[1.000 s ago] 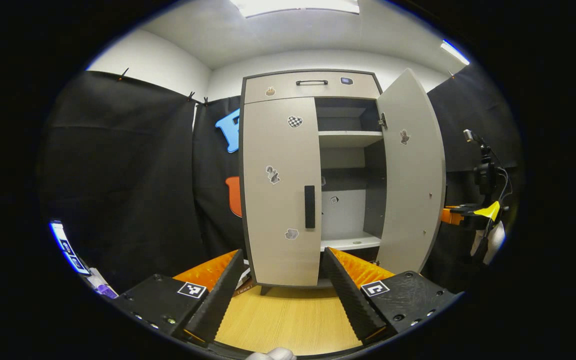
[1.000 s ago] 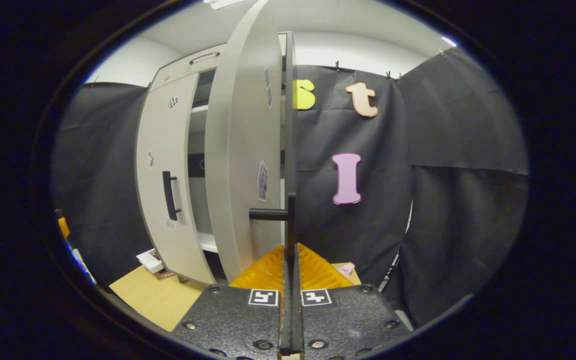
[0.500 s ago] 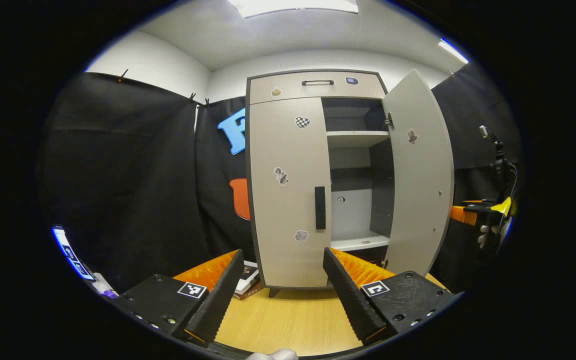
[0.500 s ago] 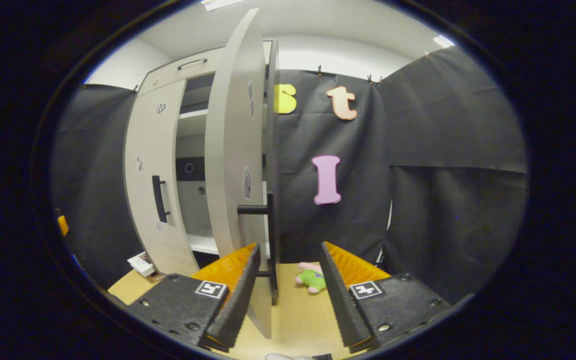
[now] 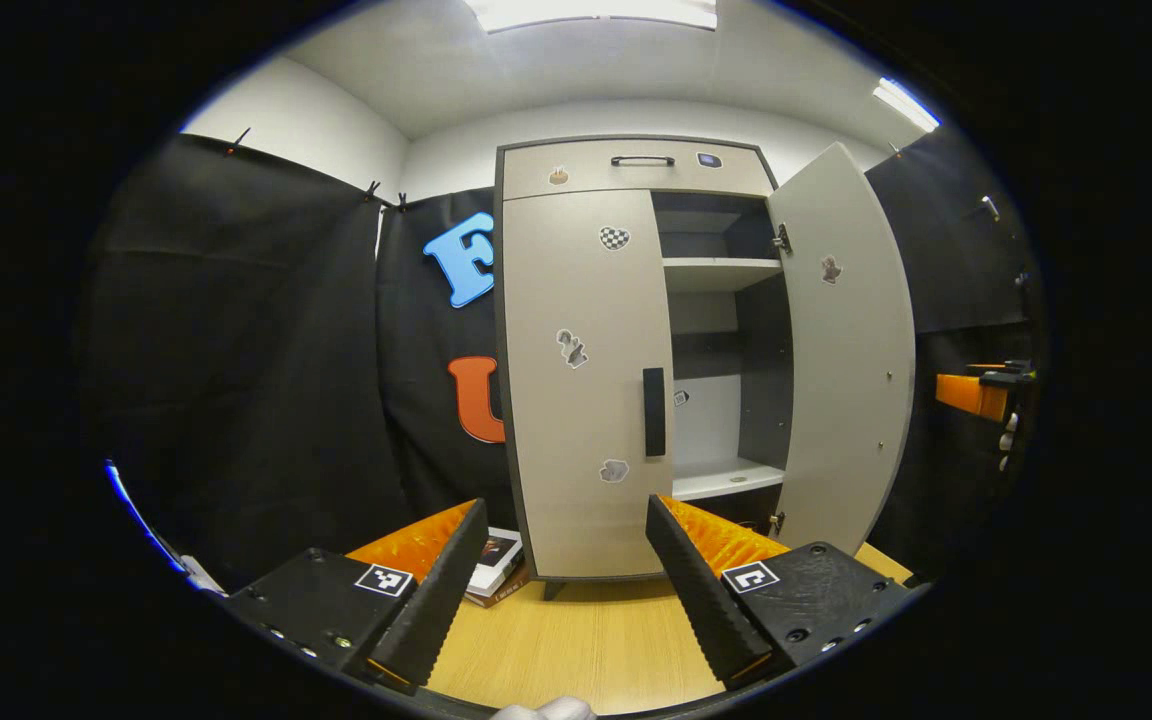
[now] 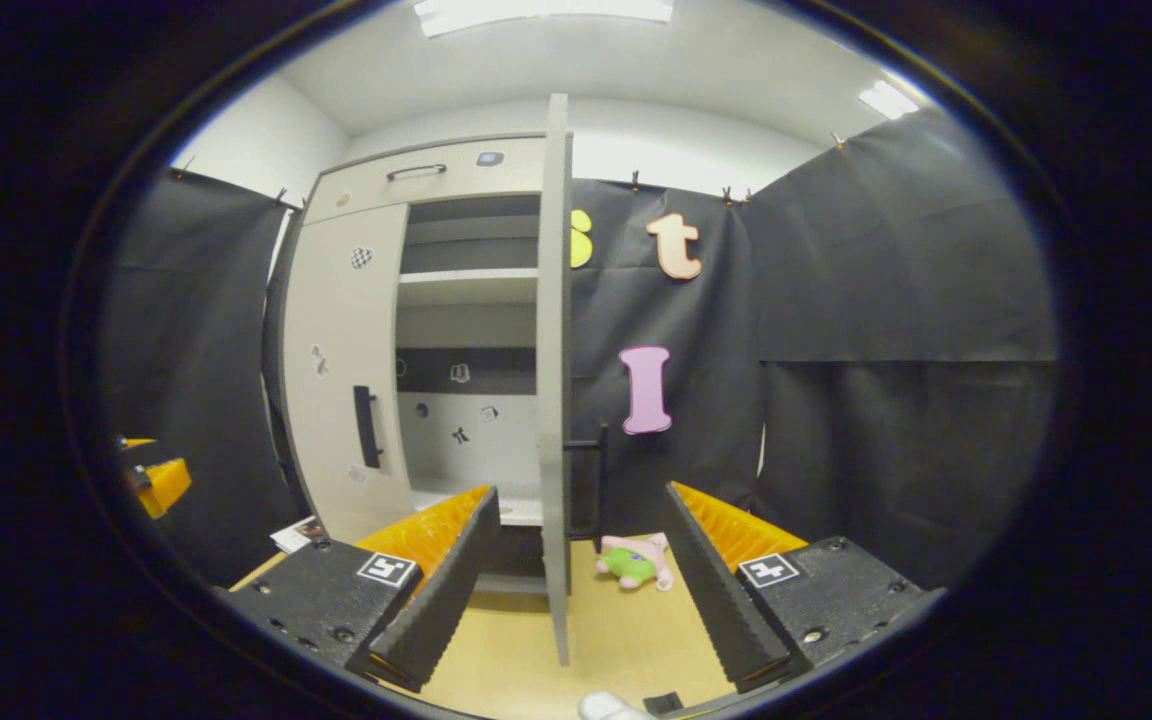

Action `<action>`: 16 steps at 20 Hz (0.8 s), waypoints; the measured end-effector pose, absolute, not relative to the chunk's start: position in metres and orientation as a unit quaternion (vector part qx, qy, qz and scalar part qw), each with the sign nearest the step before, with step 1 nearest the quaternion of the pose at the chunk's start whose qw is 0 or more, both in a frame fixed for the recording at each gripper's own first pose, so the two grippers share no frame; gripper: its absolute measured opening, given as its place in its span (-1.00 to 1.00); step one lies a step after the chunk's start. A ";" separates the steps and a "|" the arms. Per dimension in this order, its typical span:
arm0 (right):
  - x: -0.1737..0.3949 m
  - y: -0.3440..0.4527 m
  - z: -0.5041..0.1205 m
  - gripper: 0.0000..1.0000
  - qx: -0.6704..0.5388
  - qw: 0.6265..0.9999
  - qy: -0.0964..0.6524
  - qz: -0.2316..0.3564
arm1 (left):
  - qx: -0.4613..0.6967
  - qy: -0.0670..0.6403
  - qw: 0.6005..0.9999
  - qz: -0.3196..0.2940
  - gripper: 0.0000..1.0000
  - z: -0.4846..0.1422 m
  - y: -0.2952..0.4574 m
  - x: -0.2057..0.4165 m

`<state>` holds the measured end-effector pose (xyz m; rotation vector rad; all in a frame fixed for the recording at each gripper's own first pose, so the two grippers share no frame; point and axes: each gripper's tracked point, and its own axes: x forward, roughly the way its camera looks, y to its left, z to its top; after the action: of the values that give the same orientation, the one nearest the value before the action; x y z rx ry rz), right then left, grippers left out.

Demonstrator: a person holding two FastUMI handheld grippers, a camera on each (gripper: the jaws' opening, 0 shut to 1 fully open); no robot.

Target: Open the right door of the double-door shoe cabinet with the right hand, and open the left door with the left hand.

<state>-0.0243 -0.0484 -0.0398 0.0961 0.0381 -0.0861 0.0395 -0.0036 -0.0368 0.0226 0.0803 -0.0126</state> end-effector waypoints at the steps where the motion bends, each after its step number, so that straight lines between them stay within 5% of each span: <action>1: -0.029 -0.040 -0.042 1.00 0.056 0.997 0.022 -0.039 | 0.007 0.041 0.999 -0.006 0.92 -0.039 -0.001 0.042; 16: -0.032 -0.006 -0.029 1.00 0.041 0.999 0.026 -0.014 | -0.006 0.028 0.998 -0.048 0.93 -0.035 -0.053 0.151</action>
<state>-0.0319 -0.0063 -0.0294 0.0817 0.0511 -0.0287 0.1512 -0.0527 -0.0352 -0.0120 0.0558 -0.0966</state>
